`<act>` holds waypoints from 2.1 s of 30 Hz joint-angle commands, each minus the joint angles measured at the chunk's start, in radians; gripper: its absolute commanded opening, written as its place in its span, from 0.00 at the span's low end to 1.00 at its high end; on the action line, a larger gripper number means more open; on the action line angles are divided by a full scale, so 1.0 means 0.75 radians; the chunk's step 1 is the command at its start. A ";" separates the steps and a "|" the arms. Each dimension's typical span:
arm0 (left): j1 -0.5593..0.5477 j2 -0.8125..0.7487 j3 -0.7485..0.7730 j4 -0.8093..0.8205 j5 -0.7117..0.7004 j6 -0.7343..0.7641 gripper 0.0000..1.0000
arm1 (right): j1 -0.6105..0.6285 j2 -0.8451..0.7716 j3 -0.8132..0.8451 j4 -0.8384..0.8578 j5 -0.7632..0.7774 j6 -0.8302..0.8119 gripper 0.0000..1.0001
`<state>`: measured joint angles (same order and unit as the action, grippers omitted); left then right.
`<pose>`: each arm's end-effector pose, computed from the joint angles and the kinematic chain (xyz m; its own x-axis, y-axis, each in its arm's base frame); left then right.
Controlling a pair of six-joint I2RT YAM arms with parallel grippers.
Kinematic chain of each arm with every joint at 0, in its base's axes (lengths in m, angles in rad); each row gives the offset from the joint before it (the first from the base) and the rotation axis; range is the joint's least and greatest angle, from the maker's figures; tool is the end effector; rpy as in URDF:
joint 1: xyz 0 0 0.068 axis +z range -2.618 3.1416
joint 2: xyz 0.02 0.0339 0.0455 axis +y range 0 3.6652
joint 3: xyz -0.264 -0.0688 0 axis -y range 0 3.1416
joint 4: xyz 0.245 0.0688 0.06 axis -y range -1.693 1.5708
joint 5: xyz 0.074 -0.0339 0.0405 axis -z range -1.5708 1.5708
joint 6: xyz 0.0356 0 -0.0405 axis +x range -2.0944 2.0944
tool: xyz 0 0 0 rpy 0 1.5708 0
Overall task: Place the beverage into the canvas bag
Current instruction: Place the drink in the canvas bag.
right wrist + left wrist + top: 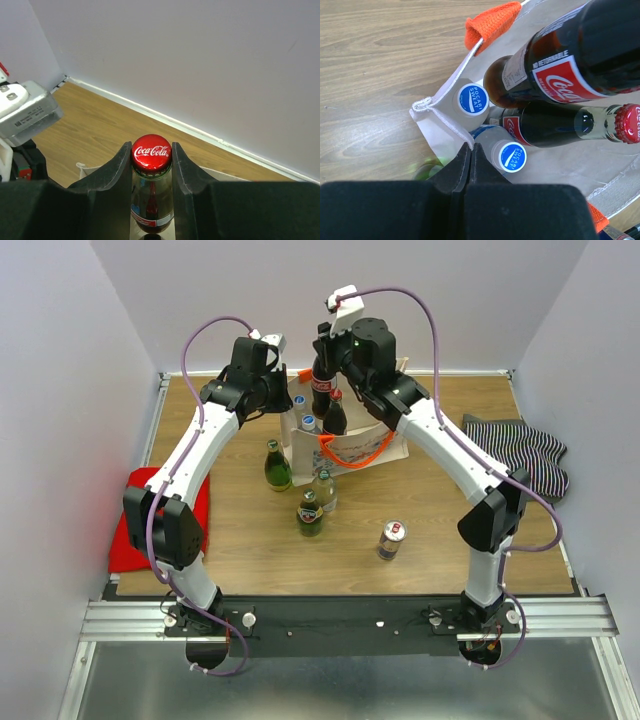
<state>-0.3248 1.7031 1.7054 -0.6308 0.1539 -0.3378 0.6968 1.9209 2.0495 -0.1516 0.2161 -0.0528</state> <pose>0.3660 -0.1290 0.3716 -0.6692 -0.1202 -0.7333 0.2237 0.9084 -0.3531 0.3535 0.2859 0.4499 0.0068 -0.0615 -0.9981 -0.4627 0.8846 -0.0577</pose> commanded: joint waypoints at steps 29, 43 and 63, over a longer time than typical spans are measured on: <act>-0.001 -0.009 0.013 -0.030 0.001 0.029 0.00 | -0.015 0.008 -0.205 0.321 0.006 0.068 0.01; -0.003 -0.005 -0.004 -0.022 -0.005 0.031 0.00 | -0.015 0.024 -0.194 0.206 -0.035 0.148 0.01; -0.001 -0.007 -0.016 -0.010 -0.013 0.031 0.00 | -0.013 0.034 -0.131 -0.018 -0.079 0.189 0.01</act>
<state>-0.3248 1.7031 1.7050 -0.6308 0.1535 -0.3367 0.6792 1.9694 1.8790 -0.1455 0.2138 0.0265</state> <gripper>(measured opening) 0.012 0.367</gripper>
